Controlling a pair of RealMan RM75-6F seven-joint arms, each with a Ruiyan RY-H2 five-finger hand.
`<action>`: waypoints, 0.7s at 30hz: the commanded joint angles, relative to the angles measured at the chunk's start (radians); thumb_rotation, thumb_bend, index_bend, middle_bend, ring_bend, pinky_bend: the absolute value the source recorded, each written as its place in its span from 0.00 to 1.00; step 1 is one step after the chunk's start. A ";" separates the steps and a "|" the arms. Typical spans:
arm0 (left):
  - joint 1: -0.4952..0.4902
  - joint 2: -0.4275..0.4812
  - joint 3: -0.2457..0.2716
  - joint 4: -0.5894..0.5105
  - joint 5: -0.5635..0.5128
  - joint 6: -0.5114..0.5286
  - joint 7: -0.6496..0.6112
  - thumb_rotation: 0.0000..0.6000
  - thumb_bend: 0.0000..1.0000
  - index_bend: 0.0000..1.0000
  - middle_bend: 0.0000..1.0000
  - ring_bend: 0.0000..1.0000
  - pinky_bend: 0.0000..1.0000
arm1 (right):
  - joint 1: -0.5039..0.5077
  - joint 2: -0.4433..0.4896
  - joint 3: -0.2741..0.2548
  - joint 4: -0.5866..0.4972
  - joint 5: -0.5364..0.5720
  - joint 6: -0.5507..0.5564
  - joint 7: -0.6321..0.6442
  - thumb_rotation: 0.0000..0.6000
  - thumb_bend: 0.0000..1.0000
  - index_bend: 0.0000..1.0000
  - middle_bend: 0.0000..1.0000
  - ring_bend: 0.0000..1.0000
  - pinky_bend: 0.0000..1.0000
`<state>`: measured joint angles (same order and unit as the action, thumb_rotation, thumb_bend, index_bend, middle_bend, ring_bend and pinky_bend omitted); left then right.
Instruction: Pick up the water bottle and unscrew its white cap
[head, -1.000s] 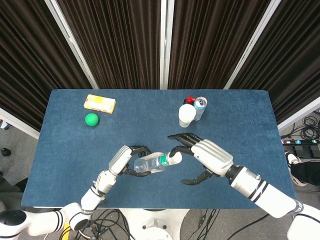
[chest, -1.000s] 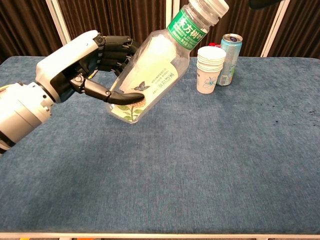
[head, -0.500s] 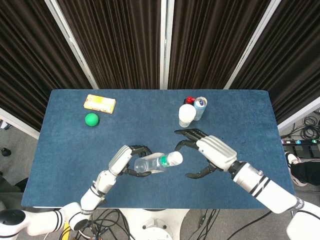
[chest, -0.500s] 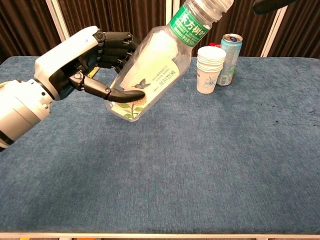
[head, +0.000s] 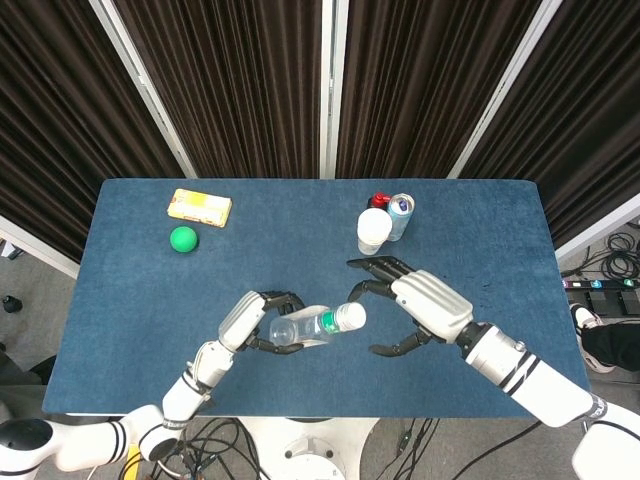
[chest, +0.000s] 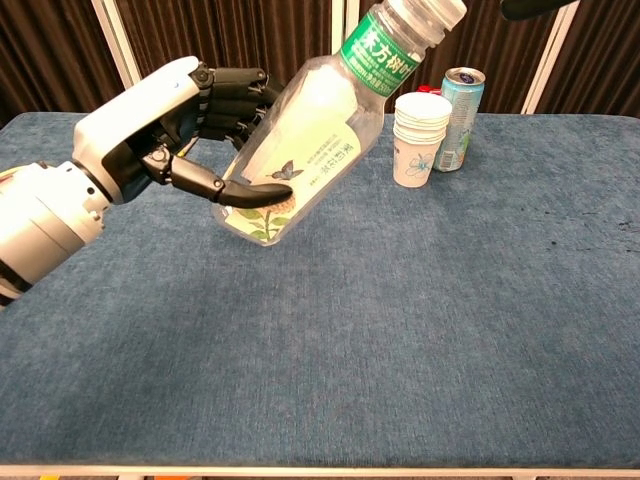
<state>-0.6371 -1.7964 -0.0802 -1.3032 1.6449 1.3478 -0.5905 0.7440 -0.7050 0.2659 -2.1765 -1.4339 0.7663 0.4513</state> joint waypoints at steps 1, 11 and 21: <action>-0.001 0.000 0.000 -0.001 0.001 0.000 -0.002 1.00 0.42 0.59 0.56 0.51 0.60 | 0.000 -0.015 0.002 0.007 0.015 0.013 -0.027 0.93 0.14 0.32 0.05 0.00 0.00; -0.003 0.001 -0.002 -0.006 0.002 0.003 -0.001 1.00 0.41 0.59 0.56 0.51 0.60 | 0.009 -0.065 0.009 0.004 0.076 0.045 -0.127 1.00 0.21 0.33 0.07 0.00 0.00; -0.004 0.005 -0.003 -0.015 0.000 0.002 -0.008 1.00 0.42 0.59 0.56 0.51 0.60 | 0.013 -0.101 0.010 -0.002 0.093 0.067 -0.178 1.00 0.21 0.35 0.08 0.00 0.00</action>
<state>-0.6414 -1.7919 -0.0833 -1.3180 1.6453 1.3495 -0.5986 0.7569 -0.8035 0.2756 -2.1788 -1.3422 0.8321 0.2751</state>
